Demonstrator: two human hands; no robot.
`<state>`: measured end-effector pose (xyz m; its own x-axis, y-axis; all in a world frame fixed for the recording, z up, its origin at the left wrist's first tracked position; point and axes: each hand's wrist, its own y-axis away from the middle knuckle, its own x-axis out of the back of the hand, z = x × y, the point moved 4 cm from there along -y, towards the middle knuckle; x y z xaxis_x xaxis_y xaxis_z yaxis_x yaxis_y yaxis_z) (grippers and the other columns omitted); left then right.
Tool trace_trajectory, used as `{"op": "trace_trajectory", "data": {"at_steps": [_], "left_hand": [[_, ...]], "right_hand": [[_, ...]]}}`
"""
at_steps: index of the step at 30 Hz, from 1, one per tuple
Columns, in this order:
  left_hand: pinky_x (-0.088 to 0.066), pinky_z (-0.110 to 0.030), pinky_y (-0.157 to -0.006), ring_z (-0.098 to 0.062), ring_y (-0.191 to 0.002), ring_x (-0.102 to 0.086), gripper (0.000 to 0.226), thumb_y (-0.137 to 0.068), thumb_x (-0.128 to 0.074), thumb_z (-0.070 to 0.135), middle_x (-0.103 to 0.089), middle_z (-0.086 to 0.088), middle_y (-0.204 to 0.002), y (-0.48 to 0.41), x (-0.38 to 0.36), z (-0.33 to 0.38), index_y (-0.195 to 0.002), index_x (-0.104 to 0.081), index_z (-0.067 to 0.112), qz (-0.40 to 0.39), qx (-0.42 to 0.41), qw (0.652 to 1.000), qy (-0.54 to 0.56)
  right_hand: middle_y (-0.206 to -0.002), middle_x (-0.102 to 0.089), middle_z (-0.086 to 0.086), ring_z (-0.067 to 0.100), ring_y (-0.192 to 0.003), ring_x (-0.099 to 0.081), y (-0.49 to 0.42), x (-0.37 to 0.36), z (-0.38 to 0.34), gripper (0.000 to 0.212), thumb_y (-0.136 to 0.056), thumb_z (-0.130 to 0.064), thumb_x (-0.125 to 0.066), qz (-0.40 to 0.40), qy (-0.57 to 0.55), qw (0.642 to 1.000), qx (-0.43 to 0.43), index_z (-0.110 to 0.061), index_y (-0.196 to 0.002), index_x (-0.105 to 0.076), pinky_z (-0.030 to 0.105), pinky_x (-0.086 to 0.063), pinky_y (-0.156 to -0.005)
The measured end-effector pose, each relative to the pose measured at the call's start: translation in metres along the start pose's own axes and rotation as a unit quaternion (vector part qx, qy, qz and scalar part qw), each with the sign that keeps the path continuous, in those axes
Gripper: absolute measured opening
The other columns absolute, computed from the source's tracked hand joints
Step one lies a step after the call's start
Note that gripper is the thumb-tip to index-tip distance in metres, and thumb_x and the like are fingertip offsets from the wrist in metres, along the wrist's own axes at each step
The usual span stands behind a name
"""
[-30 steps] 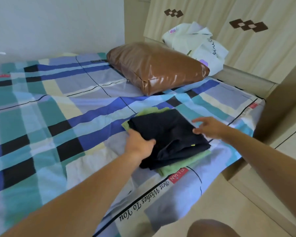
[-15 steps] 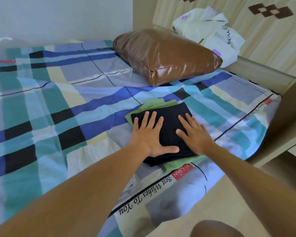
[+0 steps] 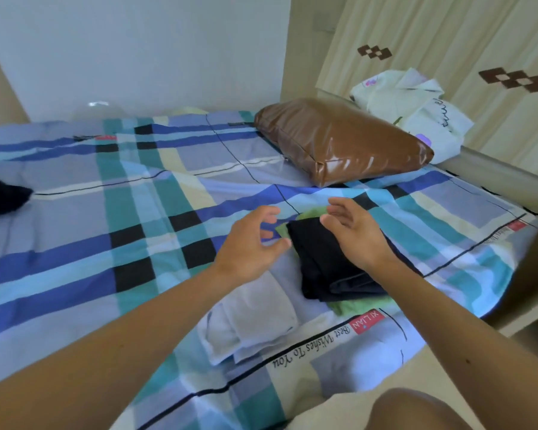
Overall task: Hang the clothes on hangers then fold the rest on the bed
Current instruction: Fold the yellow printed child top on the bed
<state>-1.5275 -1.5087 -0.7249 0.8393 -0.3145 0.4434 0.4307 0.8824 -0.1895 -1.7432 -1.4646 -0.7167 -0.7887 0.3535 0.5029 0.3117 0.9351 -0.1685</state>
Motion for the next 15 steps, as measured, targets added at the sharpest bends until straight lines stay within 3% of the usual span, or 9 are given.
{"op": "trace_trajectory", "data": {"at_steps": [3,7,11,15], "left_hand": [[-0.049,-0.014,-0.071,-0.006,-0.086,-0.070,0.032,-0.088,-0.075,0.018,-0.067,0.003,-0.111,0.026,0.057,0.009,-0.118,-0.064,0.020,0.055,-0.006,0.998,0.033],[-0.048,-0.017,-0.079,-0.006,-0.086,-0.070,0.008,-0.091,-0.071,0.014,-0.074,0.007,-0.091,0.069,0.129,0.016,-0.093,-0.071,0.021,0.096,-0.011,0.995,0.038],[-0.054,-0.029,-0.083,-0.009,-0.088,-0.070,0.002,-0.092,-0.071,0.018,-0.075,0.006,-0.093,0.116,0.189,0.002,-0.093,-0.072,0.020,0.126,0.016,0.991,0.035],[-0.048,-0.018,-0.079,-0.003,-0.080,-0.065,0.003,-0.092,-0.070,0.016,-0.074,0.006,-0.089,0.171,0.239,-0.021,-0.093,-0.073,0.016,0.130,0.056,0.990,0.020]], "right_hand": [[-0.128,-0.064,-0.001,0.010,-0.116,-0.063,0.009,-0.031,-0.052,0.040,-0.096,-0.022,-0.067,-0.008,-0.046,0.998,0.043,-0.016,-0.135,-0.057,0.017,-0.048,-0.093],[-0.124,-0.066,-0.006,0.010,-0.112,-0.065,0.021,-0.085,-0.112,0.026,-0.095,-0.015,-0.069,-0.035,-0.084,0.992,0.086,-0.021,-0.120,-0.064,0.027,-0.052,-0.096],[-0.120,-0.067,-0.008,0.007,-0.109,-0.065,0.037,-0.149,-0.161,0.025,-0.092,-0.011,-0.071,-0.078,-0.110,0.983,0.121,-0.021,-0.114,-0.065,0.032,-0.051,-0.101],[-0.121,-0.067,-0.008,0.009,-0.111,-0.066,0.058,-0.218,-0.200,0.025,-0.093,-0.011,-0.070,-0.130,-0.137,0.970,0.151,-0.025,-0.114,-0.064,0.037,-0.052,-0.102]]}}
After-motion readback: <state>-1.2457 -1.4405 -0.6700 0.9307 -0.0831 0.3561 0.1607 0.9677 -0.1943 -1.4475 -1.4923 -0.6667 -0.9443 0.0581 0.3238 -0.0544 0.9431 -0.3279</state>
